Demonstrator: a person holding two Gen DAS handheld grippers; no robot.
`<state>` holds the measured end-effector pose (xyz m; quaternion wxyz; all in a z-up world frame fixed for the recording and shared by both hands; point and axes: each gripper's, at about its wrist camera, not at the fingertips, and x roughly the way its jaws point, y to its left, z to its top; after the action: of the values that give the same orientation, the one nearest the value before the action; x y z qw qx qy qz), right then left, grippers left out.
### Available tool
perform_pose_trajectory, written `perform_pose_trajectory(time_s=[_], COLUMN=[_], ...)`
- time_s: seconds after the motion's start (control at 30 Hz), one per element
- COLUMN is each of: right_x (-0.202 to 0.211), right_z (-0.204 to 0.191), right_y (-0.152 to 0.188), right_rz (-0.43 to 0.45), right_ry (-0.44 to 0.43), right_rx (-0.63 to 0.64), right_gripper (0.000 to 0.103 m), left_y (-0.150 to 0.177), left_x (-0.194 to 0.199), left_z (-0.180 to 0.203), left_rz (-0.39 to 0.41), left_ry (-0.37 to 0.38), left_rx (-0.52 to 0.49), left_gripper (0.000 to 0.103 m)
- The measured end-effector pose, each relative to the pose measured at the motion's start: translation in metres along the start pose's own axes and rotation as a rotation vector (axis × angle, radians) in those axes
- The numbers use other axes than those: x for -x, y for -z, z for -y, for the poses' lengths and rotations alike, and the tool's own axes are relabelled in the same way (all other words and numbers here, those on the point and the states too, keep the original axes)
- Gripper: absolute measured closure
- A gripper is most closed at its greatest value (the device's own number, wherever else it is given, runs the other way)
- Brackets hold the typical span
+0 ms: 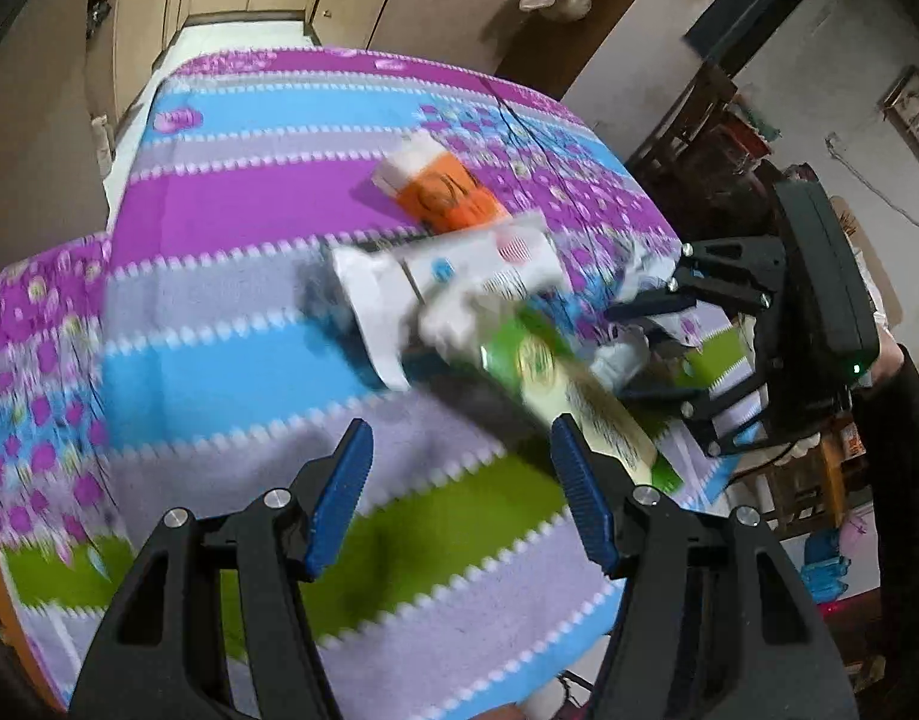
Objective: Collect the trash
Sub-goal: 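Grasp the green toothpaste box with the left tool while the right tool grasps the white mask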
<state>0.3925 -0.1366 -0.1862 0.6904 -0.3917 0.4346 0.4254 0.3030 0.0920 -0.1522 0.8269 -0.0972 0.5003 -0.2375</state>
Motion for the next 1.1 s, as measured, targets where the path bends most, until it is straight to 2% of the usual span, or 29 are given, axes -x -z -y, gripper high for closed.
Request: perform_pose_trajectory(time_s=[0.2, 0.3, 0.37, 0.43, 0.53, 0.6, 0.73, 0.8, 0.87, 0.97, 1.03, 1.1], right_x=[-0.012, -0.012, -0.010, -0.010, 0.002, 0.011, 0.014, 0.012, 0.014, 0.015, 0.018, 0.020], right_z=[-0.005, -0.004, -0.007, -0.013, -0.013, -0.014, -0.032, -0.036, -0.044, -0.054, -0.058, -0.064], right_y=[-0.002, -0.001, 0.000, 0.001, 0.008, 0.016, 0.022, 0.022, 0.026, 0.028, 0.032, 0.032], right_rz=[-0.024, -0.003, 0.012, 0.020, 0.073, 0.106, 0.079, 0.072, 0.080, 0.074, 0.092, 0.115], right_ry=[-0.045, -0.049, -0.035, 0.012, 0.050, 0.035, 0.047, 0.051, 0.027, 0.031, -0.025, -0.080], right_rx=[0.009, -0.012, -0.024, -0.058, -0.207, -0.294, -0.300, -0.325, -0.349, -0.376, -0.406, -0.430], right_gripper=[0.051, 0.059, 0.067, 0.070, 0.074, 0.074, 0.074, 0.074, 0.074, 0.075, 0.075, 0.075], left_y=[-0.036, -0.042, -0.037, -0.023, 0.006, 0.024, 0.051, 0.047, 0.037, 0.021, 0.007, -0.003], left_x=[-0.009, -0.007, -0.003, 0.003, 0.021, 0.025, 0.003, -0.006, -0.017, -0.032, -0.032, -0.035], left_z=[-0.013, -0.012, -0.005, 0.005, 0.014, 0.015, 0.015, 0.015, 0.025, 0.025, 0.029, 0.032], left_rz=[-0.011, 0.003, 0.008, 0.015, 0.060, 0.061, -0.002, -0.015, -0.015, -0.021, 0.012, 0.025], left_ry=[-0.042, -0.039, -0.041, -0.039, -0.060, -0.025, -0.144, -0.163, -0.204, -0.187, -0.191, -0.157], left_rx=[-0.060, -0.047, -0.060, -0.073, -0.041, 0.014, 0.045, 0.056, 0.016, 0.030, 0.027, 0.030], left_gripper=[0.044, 0.044, 0.044, 0.044, 0.044, 0.044, 0.044, 0.044, 0.044, 0.044, 0.046, 0.045])
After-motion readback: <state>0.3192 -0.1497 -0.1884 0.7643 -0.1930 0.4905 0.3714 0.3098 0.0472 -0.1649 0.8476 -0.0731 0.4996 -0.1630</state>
